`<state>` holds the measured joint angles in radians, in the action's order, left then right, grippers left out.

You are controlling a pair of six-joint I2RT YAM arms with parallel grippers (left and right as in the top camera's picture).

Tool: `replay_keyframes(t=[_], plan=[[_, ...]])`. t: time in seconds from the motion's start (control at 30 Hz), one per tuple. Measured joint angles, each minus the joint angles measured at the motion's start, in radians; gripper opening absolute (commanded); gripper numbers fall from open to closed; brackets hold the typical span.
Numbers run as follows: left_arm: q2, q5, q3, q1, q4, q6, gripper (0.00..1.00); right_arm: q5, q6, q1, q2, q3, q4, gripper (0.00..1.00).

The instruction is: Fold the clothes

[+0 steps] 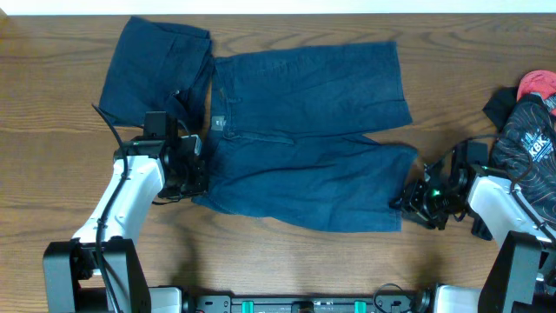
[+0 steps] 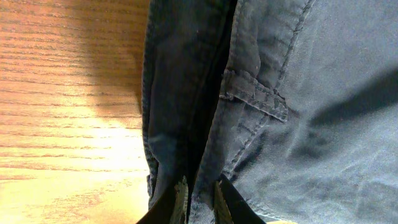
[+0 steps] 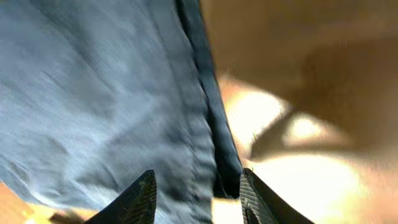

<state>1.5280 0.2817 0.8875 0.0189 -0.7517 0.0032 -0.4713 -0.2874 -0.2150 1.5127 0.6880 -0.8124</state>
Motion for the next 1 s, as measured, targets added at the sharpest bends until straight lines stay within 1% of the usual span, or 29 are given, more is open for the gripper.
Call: replay_keyframes(t=[0.1,0.13,0.17,0.2,0.23,0.33,0.43,0.53,0.63,0.7,0.8,1.0], plan=[[0.0,0.0,0.0,0.0,0.002,0.0,0.17,0.0,0.016,0.002,0.0,0.0,-0.02,0.31],[0.0,0.0,0.0,0.0,0.002,0.0,0.17,-0.002,0.018,0.004,0.0,0.0,-0.026,0.26],[0.0,0.0,0.0,0.0,0.002,0.0,0.17,-0.005,0.022,0.008,0.0,0.0,-0.031,0.17],[0.0,0.0,0.0,0.0,0.002,0.0,0.17,-0.01,0.028,0.011,0.0,0.0,-0.033,0.05],[0.0,0.0,0.0,0.0,0.003,0.0,0.17,-0.022,0.033,0.012,0.0,0.0,-0.034,0.01],[0.0,0.0,0.0,0.0,0.003,0.0,0.17,-0.063,0.049,0.016,0.0,0.001,-0.014,0.01],[0.0,0.0,0.0,0.0,-0.003,0.0,0.16,-0.167,0.106,0.016,-0.003,0.03,-0.015,0.01],[-0.003,0.0,0.008,0.0,-0.024,0.0,0.16,-0.261,0.159,0.016,-0.026,0.115,-0.073,0.01],[-0.024,0.0,0.016,0.0,-0.042,0.0,0.16,-0.291,0.189,0.015,-0.075,0.22,-0.134,0.01],[-0.049,0.0,0.019,0.0,-0.052,0.0,0.16,-0.29,0.197,0.015,-0.116,0.285,-0.172,0.01],[-0.087,0.0,0.021,0.0,-0.06,0.0,0.16,-0.252,0.189,0.015,-0.16,0.333,-0.214,0.01],[-0.138,0.0,0.024,0.0,-0.064,0.0,0.17,-0.077,0.125,0.015,-0.173,0.338,-0.32,0.01]])
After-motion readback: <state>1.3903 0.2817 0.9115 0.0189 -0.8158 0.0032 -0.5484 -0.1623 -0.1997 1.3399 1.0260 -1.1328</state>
